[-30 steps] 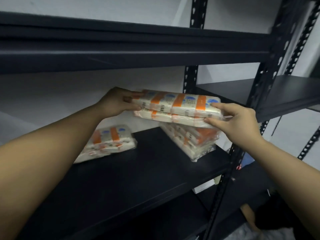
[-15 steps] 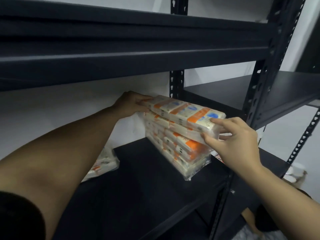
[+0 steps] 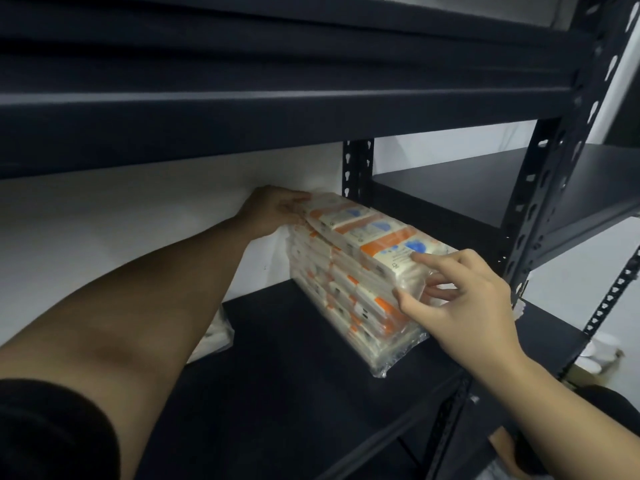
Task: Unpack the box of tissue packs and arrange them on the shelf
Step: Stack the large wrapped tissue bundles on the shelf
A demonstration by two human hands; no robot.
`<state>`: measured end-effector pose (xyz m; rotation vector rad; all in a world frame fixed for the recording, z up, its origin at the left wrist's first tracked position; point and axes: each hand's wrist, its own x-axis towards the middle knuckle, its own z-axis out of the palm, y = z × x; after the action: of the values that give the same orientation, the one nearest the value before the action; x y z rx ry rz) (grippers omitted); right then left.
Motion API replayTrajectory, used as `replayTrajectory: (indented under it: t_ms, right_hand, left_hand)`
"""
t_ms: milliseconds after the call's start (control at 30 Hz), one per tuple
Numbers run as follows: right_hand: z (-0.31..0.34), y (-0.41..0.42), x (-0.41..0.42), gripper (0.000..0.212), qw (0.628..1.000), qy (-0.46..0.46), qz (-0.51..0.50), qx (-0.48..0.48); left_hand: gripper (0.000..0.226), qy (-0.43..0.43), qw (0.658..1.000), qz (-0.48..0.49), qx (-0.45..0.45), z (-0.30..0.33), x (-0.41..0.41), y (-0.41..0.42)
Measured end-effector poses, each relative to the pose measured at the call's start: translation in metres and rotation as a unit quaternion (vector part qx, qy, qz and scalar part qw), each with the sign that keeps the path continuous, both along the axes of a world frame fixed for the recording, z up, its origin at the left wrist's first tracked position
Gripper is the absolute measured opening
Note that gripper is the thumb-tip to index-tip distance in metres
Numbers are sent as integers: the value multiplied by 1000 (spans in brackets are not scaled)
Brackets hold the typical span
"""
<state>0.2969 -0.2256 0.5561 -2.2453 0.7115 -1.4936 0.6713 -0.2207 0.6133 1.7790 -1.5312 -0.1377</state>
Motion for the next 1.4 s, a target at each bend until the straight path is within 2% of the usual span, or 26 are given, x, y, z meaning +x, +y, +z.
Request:
replayTrajectory:
  t_ms: [267, 400, 533, 600, 667, 733, 867, 967, 1200, 1400]
  right_hand:
    - [0, 4, -2, 61, 1000, 23, -20, 8]
    - [3, 6, -7, 75, 997, 61, -33, 20]
    - [9, 13, -11, 81, 992, 100, -73, -21]
    - [12, 15, -11, 81, 989, 116, -74, -58]
    - [16, 14, -8, 80, 984, 143, -57, -84]
    - [20, 11, -2, 80, 979, 183, -42, -81]
    - [20, 4, 4, 71, 969, 231, -23, -86]
    - [18, 3, 7, 61, 968, 234, -42, -85]
    - [20, 10, 19, 45, 971, 213, -86, -63]
    - [32, 16, 21, 44, 966, 227, -111, -60]
  left_hand:
    - [59, 42, 997, 42, -46, -11, -10, 6]
    - [76, 10, 998, 45, -34, -10, -7, 14]
    - [72, -47, 999, 21, -14, 1, -13, 24]
    - [68, -65, 998, 2, 16, 8, -28, 28]
    - [58, -31, 999, -24, 32, 12, -44, 27]
    - [44, -35, 996, -62, 52, 11, -56, 24]
    - [68, -93, 987, -90, 97, 7, -56, 31]
    - [77, -127, 986, -89, 65, -1, -49, 34]
    - [68, -183, 981, -55, 13, -5, -48, 29]
    - [66, -174, 984, -23, -24, -10, -46, 28]
